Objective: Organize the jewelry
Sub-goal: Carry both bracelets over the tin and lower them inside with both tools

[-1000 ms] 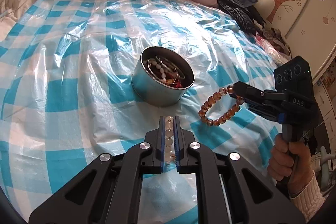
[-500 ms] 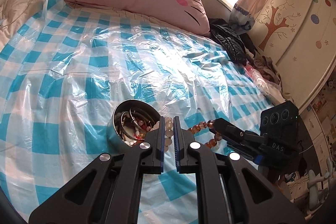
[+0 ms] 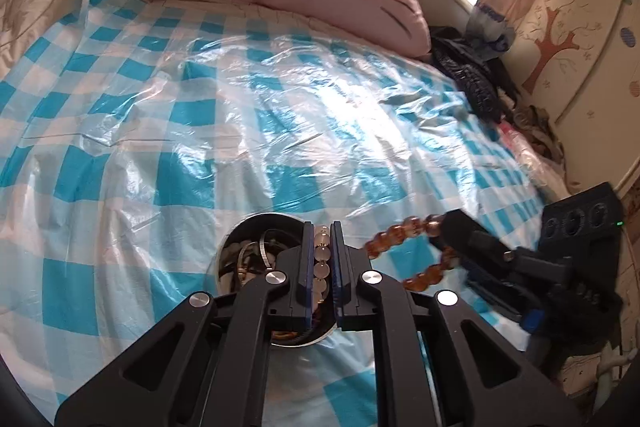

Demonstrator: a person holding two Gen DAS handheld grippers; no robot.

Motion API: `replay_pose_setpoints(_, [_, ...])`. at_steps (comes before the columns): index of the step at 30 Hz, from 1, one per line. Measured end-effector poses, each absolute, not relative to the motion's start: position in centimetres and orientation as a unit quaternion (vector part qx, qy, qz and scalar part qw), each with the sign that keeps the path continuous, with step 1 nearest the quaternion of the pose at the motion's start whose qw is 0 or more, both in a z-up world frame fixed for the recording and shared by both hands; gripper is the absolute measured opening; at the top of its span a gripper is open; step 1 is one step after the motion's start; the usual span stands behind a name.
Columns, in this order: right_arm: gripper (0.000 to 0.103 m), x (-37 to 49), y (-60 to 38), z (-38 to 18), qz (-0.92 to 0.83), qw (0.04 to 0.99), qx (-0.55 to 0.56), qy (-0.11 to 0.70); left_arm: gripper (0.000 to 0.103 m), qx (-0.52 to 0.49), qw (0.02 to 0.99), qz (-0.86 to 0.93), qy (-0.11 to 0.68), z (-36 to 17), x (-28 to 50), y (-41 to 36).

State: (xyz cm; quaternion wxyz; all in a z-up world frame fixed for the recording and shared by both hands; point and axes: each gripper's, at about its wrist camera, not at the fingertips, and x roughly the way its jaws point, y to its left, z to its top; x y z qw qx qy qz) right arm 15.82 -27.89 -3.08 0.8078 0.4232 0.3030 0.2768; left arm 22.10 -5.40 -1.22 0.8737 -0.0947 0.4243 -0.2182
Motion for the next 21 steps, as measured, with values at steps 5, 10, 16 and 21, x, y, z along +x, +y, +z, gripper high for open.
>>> replay_pose_setpoints(5, [0.013, 17.4, -26.1, -3.8, 0.268, 0.817, 0.39, 0.328, 0.008, -0.119, 0.879, -0.169, 0.43, -2.9, 22.4, -2.9])
replay_pose_setpoints(10, [0.014, 19.1, -22.7, -5.4, 0.274, 0.815, 0.349, 0.372, 0.016, -0.159, 0.886, -0.153, 0.407, -1.9, 22.1, -0.4])
replay_pose_setpoints(16, [0.031, 18.7, -22.0, -5.6, 0.269, 0.829, 0.318, 0.373, 0.029, -0.139, 0.899, -0.124, 0.396, -1.4, 21.4, 0.0])
replay_pose_setpoints(21, [0.044, 17.6, -22.9, -5.4, 0.241, 0.851, 0.294, 0.361, 0.05, -0.09, 0.911, -0.082, 0.395, -1.6, 20.6, -1.1])
